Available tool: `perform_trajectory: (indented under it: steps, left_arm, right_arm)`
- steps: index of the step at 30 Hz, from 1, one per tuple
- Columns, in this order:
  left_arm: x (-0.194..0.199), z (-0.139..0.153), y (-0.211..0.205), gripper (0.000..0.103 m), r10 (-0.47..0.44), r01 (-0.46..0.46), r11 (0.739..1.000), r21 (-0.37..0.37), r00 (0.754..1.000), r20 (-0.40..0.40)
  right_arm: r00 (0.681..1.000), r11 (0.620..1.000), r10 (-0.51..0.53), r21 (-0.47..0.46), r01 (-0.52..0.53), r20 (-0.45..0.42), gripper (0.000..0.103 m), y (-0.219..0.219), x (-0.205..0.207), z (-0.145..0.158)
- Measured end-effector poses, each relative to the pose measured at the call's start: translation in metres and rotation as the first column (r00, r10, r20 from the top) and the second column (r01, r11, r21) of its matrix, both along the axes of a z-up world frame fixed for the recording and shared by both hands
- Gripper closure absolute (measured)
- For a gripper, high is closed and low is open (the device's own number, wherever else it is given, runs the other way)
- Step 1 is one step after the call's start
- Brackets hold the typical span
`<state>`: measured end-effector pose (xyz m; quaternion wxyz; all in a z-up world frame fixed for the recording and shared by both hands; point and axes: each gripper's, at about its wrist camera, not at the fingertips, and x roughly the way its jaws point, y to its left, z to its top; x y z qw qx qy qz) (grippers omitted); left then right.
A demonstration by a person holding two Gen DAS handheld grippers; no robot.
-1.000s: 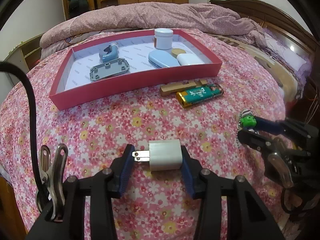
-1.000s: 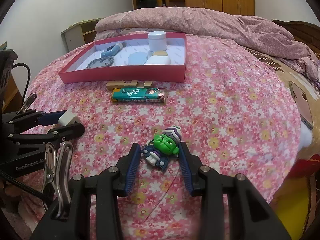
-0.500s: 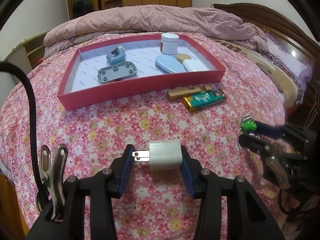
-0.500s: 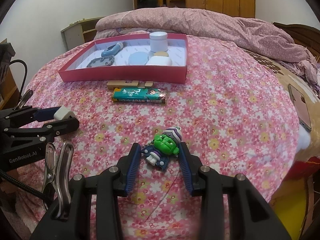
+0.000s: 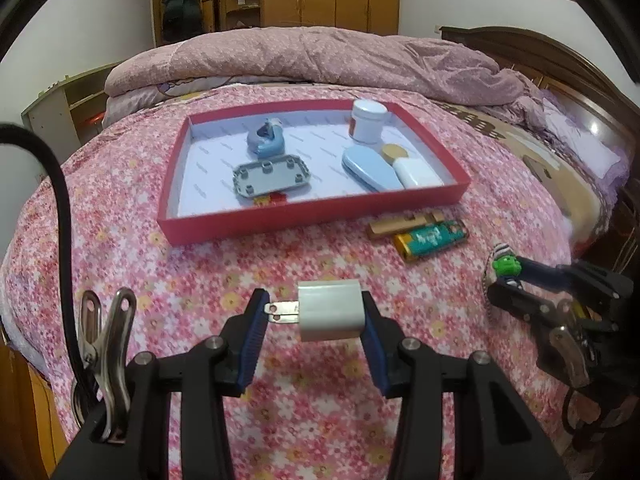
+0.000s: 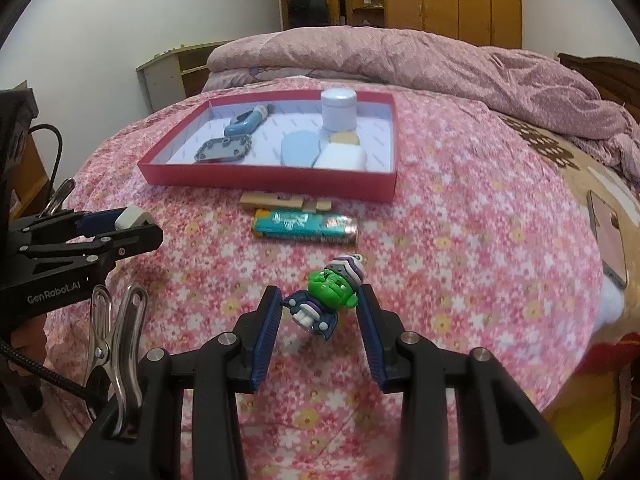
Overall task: Organize rigid objects
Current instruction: 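Carry the white plug and green toy figure over the red tray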
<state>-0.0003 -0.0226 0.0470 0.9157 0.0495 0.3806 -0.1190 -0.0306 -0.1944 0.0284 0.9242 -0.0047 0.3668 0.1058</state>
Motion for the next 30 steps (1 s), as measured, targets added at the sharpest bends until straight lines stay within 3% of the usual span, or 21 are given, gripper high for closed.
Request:
perform_trajectory:
  steps: [15,30]
  left_arm:
    - [0.043,0.033,0.013,0.056,0.034,-0.033,0.999,-0.025,0.999,0.037]
    - [0.117,0.046,0.030,0.056,0.056,-0.055,0.998,-0.017,0.998,0.036]
  right_arm:
    - [0.999,1.000,0.017,-0.006,-0.017,0.031,0.063,0.003,0.031,0.028]
    - [0.998,0.997,-0.027,-0.070,0.030,0.048,0.063,-0.003,0.098,0.054]
